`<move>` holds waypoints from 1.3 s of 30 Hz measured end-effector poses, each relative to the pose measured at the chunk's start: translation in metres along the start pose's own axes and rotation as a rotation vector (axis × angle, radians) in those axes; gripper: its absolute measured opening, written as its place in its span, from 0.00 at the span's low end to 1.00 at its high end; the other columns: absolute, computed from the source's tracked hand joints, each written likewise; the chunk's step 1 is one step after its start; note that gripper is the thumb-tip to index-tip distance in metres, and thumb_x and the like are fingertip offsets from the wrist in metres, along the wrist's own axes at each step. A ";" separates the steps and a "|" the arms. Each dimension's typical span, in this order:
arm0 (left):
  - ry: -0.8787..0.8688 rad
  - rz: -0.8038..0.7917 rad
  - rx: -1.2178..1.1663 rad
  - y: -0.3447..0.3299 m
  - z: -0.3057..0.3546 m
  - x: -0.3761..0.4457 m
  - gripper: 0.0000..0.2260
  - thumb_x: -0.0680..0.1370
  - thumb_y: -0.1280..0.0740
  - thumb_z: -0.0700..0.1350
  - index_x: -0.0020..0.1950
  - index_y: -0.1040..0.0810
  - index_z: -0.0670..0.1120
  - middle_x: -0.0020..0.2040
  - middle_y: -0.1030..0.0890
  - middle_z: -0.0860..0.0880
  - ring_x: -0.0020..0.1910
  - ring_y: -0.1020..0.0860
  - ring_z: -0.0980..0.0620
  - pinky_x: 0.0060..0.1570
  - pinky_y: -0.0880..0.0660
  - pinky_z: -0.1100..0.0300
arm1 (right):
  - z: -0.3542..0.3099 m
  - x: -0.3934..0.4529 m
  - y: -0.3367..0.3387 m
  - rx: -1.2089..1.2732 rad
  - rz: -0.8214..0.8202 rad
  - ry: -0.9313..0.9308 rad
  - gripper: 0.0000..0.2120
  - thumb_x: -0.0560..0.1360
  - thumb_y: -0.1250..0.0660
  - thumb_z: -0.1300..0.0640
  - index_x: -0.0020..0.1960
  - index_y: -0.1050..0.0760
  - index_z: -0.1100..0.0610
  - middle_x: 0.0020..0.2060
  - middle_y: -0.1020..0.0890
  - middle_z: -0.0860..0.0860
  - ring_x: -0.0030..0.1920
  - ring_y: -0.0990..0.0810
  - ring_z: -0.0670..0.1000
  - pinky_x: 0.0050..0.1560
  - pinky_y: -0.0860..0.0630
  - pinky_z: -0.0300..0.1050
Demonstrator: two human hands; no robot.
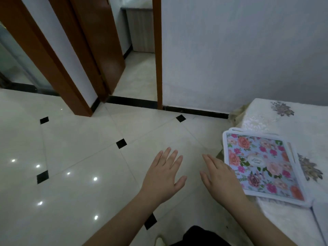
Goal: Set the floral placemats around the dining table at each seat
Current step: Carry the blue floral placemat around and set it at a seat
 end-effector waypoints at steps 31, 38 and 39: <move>-0.956 -0.246 0.069 -0.104 0.150 0.354 0.29 0.75 0.45 0.60 0.70 0.26 0.48 0.67 0.23 0.47 0.69 0.26 0.45 0.64 0.27 0.48 | 0.214 0.068 -0.013 -0.033 0.086 -0.848 0.27 0.69 0.28 0.46 0.66 0.25 0.55 0.63 0.21 0.57 0.64 0.22 0.58 0.61 0.26 0.55; -1.215 -0.270 0.026 -0.124 0.179 0.414 0.29 0.76 0.47 0.58 0.74 0.29 0.46 0.69 0.24 0.45 0.70 0.27 0.44 0.66 0.29 0.48 | 0.216 0.091 -0.036 -0.055 0.042 -1.117 0.26 0.76 0.43 0.46 0.69 0.28 0.58 0.70 0.29 0.61 0.72 0.33 0.62 0.74 0.49 0.56; -1.254 -0.288 0.020 -0.127 0.182 0.419 0.30 0.76 0.47 0.58 0.74 0.29 0.46 0.69 0.24 0.45 0.69 0.27 0.44 0.66 0.29 0.48 | 0.216 0.094 -0.040 -0.051 0.051 -1.167 0.26 0.76 0.44 0.46 0.69 0.28 0.58 0.70 0.29 0.61 0.72 0.33 0.62 0.74 0.50 0.56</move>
Point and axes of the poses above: each hand's wrist, its own x-axis towards the middle knuckle, its own y-axis out of the back of the hand, z = x × y, the point moved 2 cm from there along x, towards the middle knuckle
